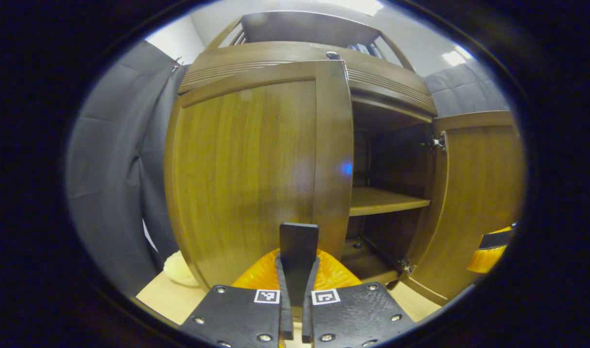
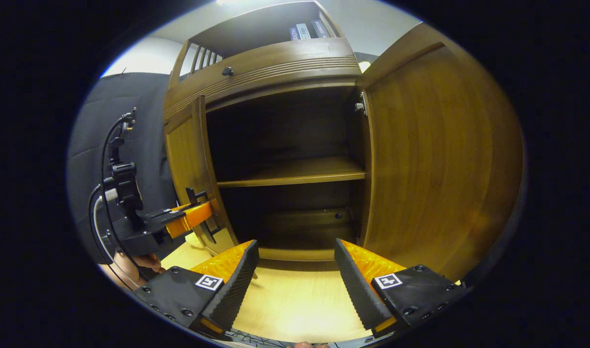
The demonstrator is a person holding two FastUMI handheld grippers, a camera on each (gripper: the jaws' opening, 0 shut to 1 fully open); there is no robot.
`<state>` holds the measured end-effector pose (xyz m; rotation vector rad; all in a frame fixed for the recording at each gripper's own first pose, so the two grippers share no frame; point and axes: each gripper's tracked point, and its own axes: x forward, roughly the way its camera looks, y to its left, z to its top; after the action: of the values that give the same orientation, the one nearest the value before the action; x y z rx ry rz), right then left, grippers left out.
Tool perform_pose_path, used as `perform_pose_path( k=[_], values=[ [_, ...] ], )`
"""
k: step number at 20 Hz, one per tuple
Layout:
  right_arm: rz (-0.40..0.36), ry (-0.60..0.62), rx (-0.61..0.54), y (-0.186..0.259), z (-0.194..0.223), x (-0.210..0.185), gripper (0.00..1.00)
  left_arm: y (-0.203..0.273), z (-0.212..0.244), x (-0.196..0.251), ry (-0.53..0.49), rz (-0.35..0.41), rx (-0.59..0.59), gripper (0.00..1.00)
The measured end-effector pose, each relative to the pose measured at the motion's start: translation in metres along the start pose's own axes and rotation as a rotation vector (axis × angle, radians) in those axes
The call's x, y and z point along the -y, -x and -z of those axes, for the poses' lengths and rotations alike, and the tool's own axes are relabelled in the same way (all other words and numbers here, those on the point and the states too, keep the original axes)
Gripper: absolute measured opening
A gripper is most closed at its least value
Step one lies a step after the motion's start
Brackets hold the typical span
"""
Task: Open the right door of the double-door shoe cabinet with the right hand, and open the left door with the left hand.
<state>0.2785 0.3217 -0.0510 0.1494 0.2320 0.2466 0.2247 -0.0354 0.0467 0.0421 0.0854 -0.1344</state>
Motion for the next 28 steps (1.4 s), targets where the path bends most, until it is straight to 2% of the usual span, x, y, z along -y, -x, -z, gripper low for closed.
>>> perform_pose_path(
  k=[11, 16, 19, 20, 21, 24, 25, 26, 28],
  values=[
    [-0.043, 0.017, -0.043, 0.042, 0.030, -0.042, 0.92, 0.007, -0.009, -0.003, 0.018, -0.047, 0.023, 0.09],
    [-0.029, 0.017, -0.043, 0.054, 0.036, -0.049, 0.92, 0.008, -0.011, -0.006, 0.028, -0.065, 0.035, 0.08],
    [-0.026, 0.023, -0.037, 0.058, 0.036, -0.052, 0.98, 0.012, -0.012, -0.010, 0.071, -0.057, 0.044, 0.07],
    [-0.025, 0.027, -0.026, 0.060, 0.034, -0.053, 0.98, 0.014, -0.015, -0.012, 0.070, -0.053, 0.049, 0.08],
    [-0.021, 0.030, -0.016, 0.060, 0.032, -0.054, 0.92, 0.014, -0.016, -0.012, 0.056, -0.049, 0.058, 0.08],
    [-0.014, 0.027, -0.004, 0.058, 0.027, -0.057, 0.93, 0.016, -0.021, -0.012, 0.057, -0.025, 0.075, 0.08],
    [-0.013, 0.026, -0.007, 0.057, 0.027, -0.058, 0.98, 0.017, -0.022, -0.012, 0.070, -0.011, 0.083, 0.09],
    [-0.013, 0.024, -0.010, 0.056, 0.026, -0.060, 0.93, 0.016, -0.019, -0.014, 0.080, 0.003, 0.091, 0.07],
    [-0.016, 0.025, -0.016, 0.056, 0.027, -0.062, 0.93, 0.016, -0.021, -0.018, 0.093, 0.029, 0.105, 0.09]
  ],
)
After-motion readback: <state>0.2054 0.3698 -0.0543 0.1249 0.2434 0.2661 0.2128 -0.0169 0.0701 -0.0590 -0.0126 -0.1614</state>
